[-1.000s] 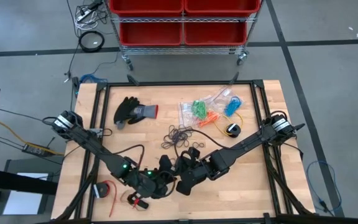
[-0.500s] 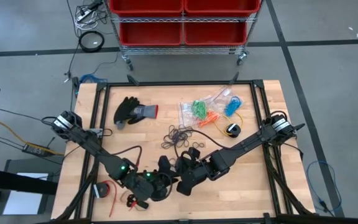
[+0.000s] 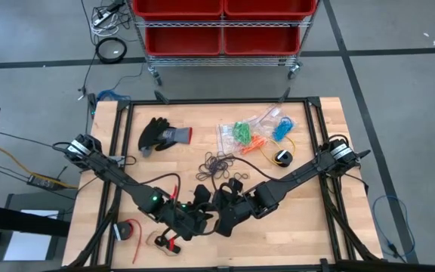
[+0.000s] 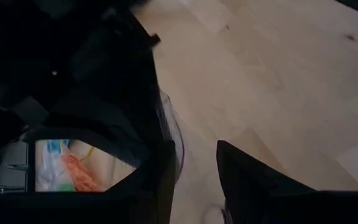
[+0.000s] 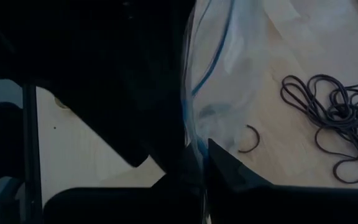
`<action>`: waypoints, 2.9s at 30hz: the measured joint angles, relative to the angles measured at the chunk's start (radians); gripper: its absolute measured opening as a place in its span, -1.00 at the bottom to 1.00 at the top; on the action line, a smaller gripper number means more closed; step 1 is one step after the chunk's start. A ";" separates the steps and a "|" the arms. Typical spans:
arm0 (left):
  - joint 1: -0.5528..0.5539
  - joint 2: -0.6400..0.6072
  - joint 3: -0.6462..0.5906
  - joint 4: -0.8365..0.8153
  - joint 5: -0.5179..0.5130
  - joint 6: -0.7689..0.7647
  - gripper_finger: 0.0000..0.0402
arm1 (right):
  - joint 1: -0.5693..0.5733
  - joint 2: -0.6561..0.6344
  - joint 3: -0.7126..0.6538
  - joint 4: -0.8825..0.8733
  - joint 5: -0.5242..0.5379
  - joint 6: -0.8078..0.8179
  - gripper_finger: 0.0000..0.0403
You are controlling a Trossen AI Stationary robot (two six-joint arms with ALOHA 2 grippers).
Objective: Sort rubber bands
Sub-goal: Open the transparent zip bag
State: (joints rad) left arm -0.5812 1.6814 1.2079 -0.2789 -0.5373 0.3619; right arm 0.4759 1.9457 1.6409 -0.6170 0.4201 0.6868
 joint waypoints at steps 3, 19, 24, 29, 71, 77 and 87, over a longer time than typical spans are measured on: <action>0.000 0.000 0.000 -0.021 0.000 -0.002 -0.37 | 0.000 0.000 0.000 0.004 -0.001 -0.001 -1.00; 0.003 0.004 0.000 -0.133 0.014 -0.098 -0.37 | 0.002 0.000 0.000 0.003 0.008 0.000 -1.00; 0.016 0.018 0.000 -0.121 0.128 -0.283 -0.37 | 0.006 0.000 0.000 -0.002 0.031 0.001 -1.00; 0.016 0.023 0.000 -0.089 0.139 -0.292 -0.37 | 0.006 0.000 0.000 -0.008 0.046 0.016 -1.00; 0.052 0.006 0.040 -0.176 0.263 -0.083 -0.37 | 0.035 0.000 0.000 -0.011 -0.009 0.043 -1.00; 0.055 0.006 0.040 -0.243 0.281 -0.087 -0.37 | 0.035 0.000 0.000 -0.011 -0.006 0.047 -1.00; 0.065 0.006 0.040 -0.290 0.216 -0.049 -0.37 | 0.035 0.000 0.000 -0.008 -0.009 0.062 -1.00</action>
State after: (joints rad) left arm -0.5166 1.6878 1.2476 -0.5686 -0.3215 0.3130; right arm 0.5106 1.9461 1.6409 -0.6254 0.4110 0.7486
